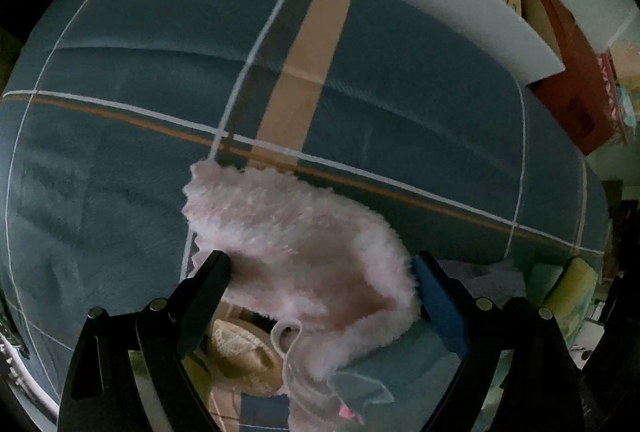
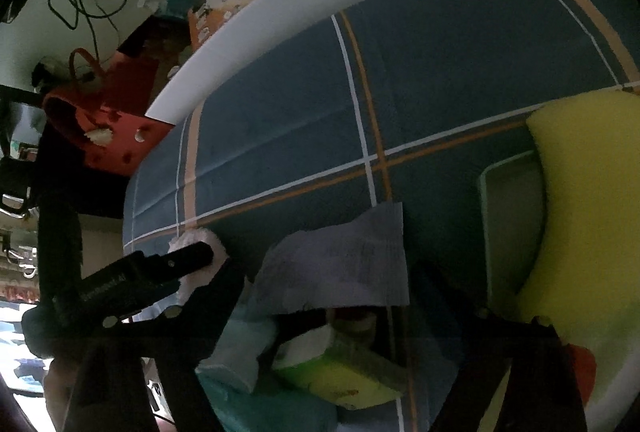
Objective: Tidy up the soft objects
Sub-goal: 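Grasp the pink fluffy cloth with the left tool while the right tool grasps the lavender cloth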
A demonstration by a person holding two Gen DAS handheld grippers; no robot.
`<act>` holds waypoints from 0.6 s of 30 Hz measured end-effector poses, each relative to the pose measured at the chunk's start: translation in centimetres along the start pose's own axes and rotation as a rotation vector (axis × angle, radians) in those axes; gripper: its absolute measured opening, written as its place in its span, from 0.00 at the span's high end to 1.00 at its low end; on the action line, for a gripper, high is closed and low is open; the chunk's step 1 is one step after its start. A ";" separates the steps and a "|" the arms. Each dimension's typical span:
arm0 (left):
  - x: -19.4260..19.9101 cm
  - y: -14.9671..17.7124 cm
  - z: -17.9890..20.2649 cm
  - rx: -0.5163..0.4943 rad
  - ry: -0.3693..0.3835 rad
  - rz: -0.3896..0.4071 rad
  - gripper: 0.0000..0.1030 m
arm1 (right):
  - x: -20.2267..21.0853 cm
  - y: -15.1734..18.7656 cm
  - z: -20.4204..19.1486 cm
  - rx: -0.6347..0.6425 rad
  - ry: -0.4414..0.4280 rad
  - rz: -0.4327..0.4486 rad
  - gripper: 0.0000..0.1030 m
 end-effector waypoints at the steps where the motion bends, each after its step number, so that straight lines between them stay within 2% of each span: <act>1: -0.3 -0.1 0.2 -0.004 -0.007 -0.006 0.11 | -0.1 0.0 0.0 -0.002 0.002 -0.001 0.21; 3: -0.7 -0.2 0.3 -0.003 -0.016 -0.017 0.11 | -0.1 -0.1 -0.2 0.001 0.008 0.005 0.21; 9: -0.8 -0.6 1.2 -0.014 -0.021 -0.009 0.11 | -0.1 -0.3 -0.7 0.008 0.013 0.021 0.38; 11: -0.6 -0.5 0.8 0.000 -0.013 0.004 0.17 | -0.1 -0.2 -0.8 0.007 0.000 0.023 0.42; 13: 0.1 -0.3 0.0 0.010 -0.021 0.014 0.34 | 0.1 -0.1 -0.7 0.008 -0.006 0.031 0.46; 14: 0.3 -0.3 -0.3 0.017 -0.025 0.020 0.38 | 0.2 -0.1 -0.7 0.008 -0.012 0.035 0.47; 16: 0.7 -0.1 -0.7 0.030 -0.014 0.031 0.56 | 0.6 0.1 -0.6 0.004 -0.026 0.045 0.51; 17: 0.9 0.0 -1.0 0.039 0.003 0.040 0.60 | 0.8 0.2 -0.6 0.003 -0.033 0.053 0.58; 18: 1.2 0.0 -1.2 0.046 0.018 0.048 0.69 | 1.1 0.2 -0.5 0.001 -0.046 0.064 0.65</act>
Point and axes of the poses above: each gripper's, at about its wrist camera, not at the fingertips, and x roughly against the way its jaws point, z to its right, y to its underside, the point moved 2 cm from there along -x, roughly the way its jaws point, and after that the axes turned 12 degrees about -z, right-handed, at the moved point
